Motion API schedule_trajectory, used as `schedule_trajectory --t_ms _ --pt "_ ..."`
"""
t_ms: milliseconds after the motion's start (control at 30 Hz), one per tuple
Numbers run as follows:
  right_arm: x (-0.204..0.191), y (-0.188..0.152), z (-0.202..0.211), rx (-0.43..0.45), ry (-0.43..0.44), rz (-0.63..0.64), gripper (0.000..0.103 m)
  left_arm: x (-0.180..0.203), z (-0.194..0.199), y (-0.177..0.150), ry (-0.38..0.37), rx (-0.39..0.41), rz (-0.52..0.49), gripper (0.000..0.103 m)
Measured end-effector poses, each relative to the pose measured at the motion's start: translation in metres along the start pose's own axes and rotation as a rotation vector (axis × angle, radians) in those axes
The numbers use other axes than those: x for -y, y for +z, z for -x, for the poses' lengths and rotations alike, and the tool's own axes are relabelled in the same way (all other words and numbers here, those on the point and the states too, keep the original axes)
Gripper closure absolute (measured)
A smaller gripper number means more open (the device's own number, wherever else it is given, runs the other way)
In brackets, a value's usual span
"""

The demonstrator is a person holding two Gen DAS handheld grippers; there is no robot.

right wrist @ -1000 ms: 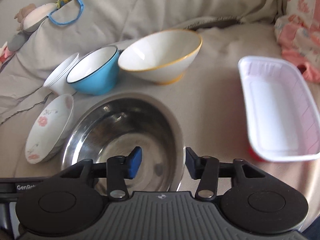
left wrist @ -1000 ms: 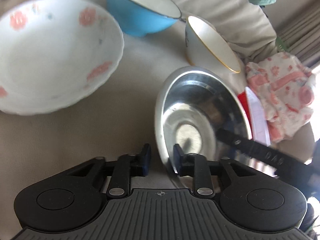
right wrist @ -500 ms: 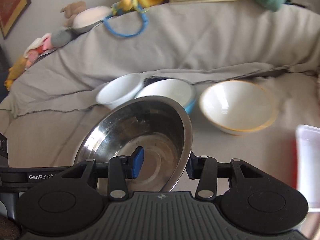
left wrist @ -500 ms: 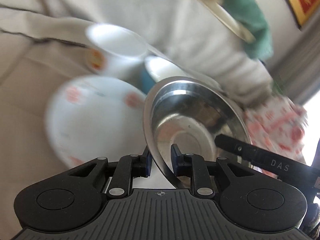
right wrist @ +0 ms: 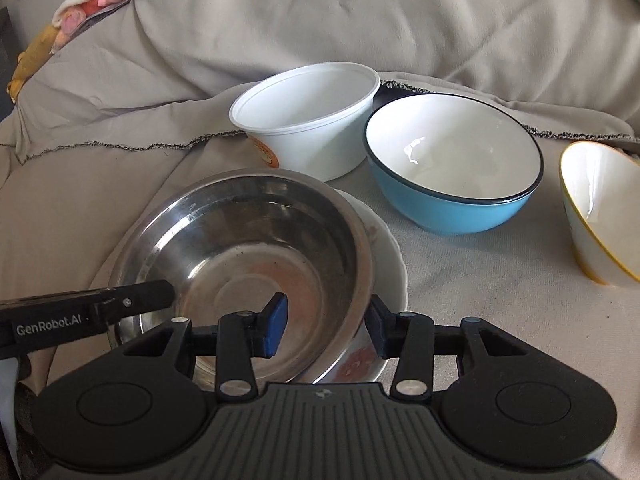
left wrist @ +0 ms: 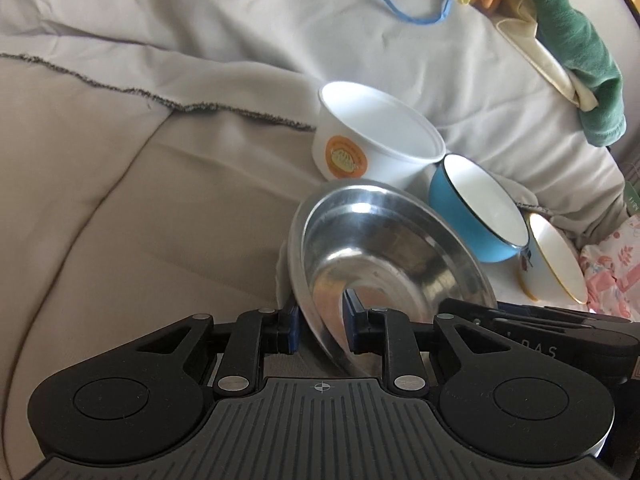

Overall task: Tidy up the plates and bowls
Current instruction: 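Lift the steel bowl and set it onto the floral plate with both grippers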

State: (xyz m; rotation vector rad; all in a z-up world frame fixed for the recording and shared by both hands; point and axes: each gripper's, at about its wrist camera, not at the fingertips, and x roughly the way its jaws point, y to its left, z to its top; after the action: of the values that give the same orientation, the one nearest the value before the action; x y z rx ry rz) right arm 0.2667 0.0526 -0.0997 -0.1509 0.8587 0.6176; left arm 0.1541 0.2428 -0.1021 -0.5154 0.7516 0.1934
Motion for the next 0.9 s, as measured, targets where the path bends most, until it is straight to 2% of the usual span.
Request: schedule_trajectory --t_ms 100,133,267,400,467,533,667,800,900 --pt "0.0 -0.003 0.009 0.07 -0.062 0.033 0.058 0.001 0.012 -0.002 0.057 0.044 0.008 0.078" --pt "0.0 -0.004 0.01 0.083 -0.082 0.037 0.058 0.001 0.013 -0.001 0.082 0.058 0.005 0.071" --pt "0.011 -0.005 0.003 0.055 -0.091 -0.012 0.053 -0.005 0.006 0.001 0.072 0.033 0.041 0.066" --pt "0.026 -0.006 -0.015 -0.034 -0.019 -0.11 0.053 -0.01 -0.011 0.002 0.035 -0.029 0.077 0.066" --pt "0.032 -0.007 -0.023 -0.092 0.063 -0.168 0.053 -0.013 -0.019 0.002 0.003 -0.052 0.096 0.07" --pt "0.032 -0.008 -0.023 -0.106 0.115 -0.187 0.052 -0.015 -0.026 0.0 -0.019 -0.073 0.121 0.075" --pt "0.03 -0.009 -0.02 -0.103 0.12 -0.164 0.052 -0.006 -0.029 0.0 0.03 -0.083 0.106 0.075" --pt "0.038 -0.017 -0.009 -0.082 0.15 -0.166 0.053 0.015 -0.025 -0.003 0.089 -0.103 0.052 0.069" --pt "0.046 -0.023 0.001 -0.062 0.136 -0.16 0.053 0.035 -0.023 -0.012 0.109 -0.135 0.0 0.067"
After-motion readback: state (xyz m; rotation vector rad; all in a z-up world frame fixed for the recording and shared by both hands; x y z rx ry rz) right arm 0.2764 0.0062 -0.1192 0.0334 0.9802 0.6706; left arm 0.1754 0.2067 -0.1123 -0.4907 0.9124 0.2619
